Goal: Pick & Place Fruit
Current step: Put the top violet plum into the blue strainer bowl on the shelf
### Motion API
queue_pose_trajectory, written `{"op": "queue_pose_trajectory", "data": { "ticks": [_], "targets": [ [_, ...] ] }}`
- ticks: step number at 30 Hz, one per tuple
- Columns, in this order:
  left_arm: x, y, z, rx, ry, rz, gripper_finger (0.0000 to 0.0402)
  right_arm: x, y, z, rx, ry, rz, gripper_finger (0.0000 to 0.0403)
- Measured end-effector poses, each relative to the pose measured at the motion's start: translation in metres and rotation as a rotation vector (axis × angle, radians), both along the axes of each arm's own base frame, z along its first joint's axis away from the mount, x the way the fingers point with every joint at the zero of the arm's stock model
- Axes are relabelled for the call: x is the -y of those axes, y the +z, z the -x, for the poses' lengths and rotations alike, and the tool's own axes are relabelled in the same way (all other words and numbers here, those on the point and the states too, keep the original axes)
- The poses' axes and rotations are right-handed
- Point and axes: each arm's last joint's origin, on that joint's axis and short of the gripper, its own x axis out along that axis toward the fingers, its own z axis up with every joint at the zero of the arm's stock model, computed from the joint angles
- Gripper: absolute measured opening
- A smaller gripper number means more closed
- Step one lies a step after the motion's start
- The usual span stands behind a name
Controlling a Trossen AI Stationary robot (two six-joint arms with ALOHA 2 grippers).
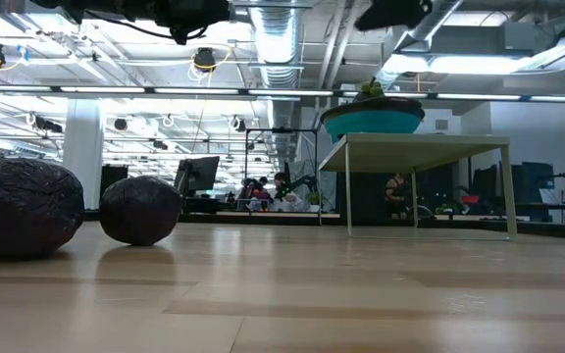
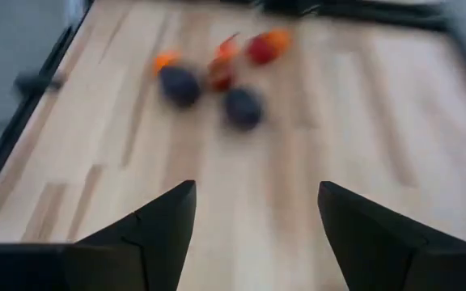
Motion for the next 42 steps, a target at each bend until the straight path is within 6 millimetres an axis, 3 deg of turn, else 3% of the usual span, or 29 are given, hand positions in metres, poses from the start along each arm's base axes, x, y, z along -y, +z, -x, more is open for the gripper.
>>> {"op": "queue_pose_trajectory", "data": {
  "ticks": [5, 9, 14, 20, 25, 31, 36, 42],
  "targets": [
    [0.0, 0.0, 0.0, 0.004, 0.0, -0.001, 0.0108, -0.045, -0.06, -0.032, -0.05, 0.064, 0.041, 0.0255],
    [0.0, 0.001, 0.0, 0.005, 0.0, -0.001, 0.0108, -0.066, -0.095, -0.037, -0.063, -0.028, 0.061, 0.0255],
    [0.0, 0.001, 0.0, 0.007, 0.0, -0.002, 0.0108, -0.08, -0.121, -0.012, -0.049, -0.178, 0.039, 0.0255],
    [0.0, 0.002, 0.0, 0.022, 0.0, -0.006, 0.0108, -0.085, -0.128, 0.029, 0.078, -0.341, -0.067, 0.0255],
    [0.0, 0.004, 0.0, 0.041, 0.0, -0.007, 0.0108, -0.079, -0.133, 0.06, 0.102, -0.361, -0.104, 0.0255],
    [0.004, -0.001, -0.007, 0.024, -0.097, 0.056, 0.0108, -0.045, -0.146, 0.085, 0.093, -0.406, -0.102, 0.0255],
    [0.03, -0.03, -0.035, -0.134, -0.184, 0.032, 0.0108, -0.012, -0.155, 0.09, 0.151, -0.48, -0.154, 0.0255],
    [0.051, -0.066, -0.058, -0.289, 0.043, 0.157, 0.0108, 0.003, -0.152, 0.083, 0.243, -0.489, -0.192, 0.0255]
  ]
}}
